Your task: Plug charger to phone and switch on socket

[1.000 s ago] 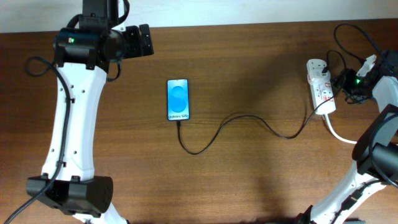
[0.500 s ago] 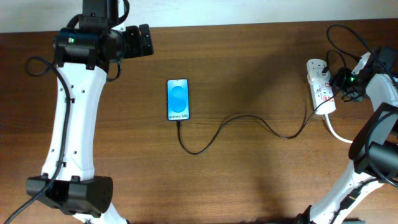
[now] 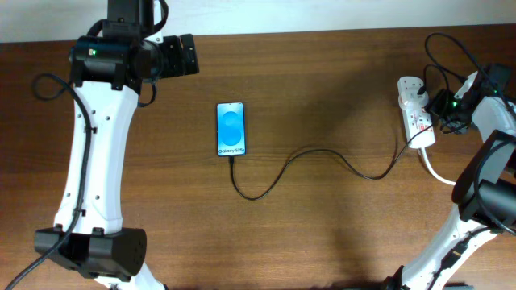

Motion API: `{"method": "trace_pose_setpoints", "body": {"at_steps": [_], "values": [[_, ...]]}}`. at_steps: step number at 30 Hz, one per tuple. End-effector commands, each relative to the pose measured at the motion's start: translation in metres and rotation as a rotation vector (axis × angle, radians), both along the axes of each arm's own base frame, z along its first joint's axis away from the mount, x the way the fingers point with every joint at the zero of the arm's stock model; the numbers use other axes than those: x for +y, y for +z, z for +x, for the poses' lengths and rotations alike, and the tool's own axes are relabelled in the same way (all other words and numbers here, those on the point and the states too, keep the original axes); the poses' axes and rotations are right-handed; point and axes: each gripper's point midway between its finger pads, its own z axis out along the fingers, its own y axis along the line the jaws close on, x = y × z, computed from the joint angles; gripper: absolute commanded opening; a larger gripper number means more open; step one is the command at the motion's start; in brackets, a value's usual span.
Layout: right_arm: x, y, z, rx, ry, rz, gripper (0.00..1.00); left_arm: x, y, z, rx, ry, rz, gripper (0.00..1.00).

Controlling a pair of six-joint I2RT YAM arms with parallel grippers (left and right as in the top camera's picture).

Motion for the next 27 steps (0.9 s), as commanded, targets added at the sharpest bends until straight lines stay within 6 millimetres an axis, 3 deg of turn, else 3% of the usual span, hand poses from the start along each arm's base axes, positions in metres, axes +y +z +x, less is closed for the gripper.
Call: {"method": "trace_pose_setpoints", "body": {"at_steps": [1, 20, 23, 27], "values": [[0.022, -0.025, -0.010, 0.065, 0.038, 0.079, 0.63, 0.004, 0.007, -0.003, -0.014, 0.013, 0.008, 0.99], [0.025, -0.030, -0.021, 0.112, 0.032, 0.098, 0.63, 0.004, 0.007, -0.003, -0.014, 0.012, 0.008, 0.99], [0.012, -0.024, -0.020, 0.091, 0.011, 0.089, 0.63, 0.004, 0.007, -0.003, -0.014, 0.013, 0.008, 0.99], [-0.023, 0.007, -0.021, 0.054, -0.044, 0.067, 0.64, 0.004, 0.007, -0.003, -0.015, 0.013, 0.008, 0.99]]}}
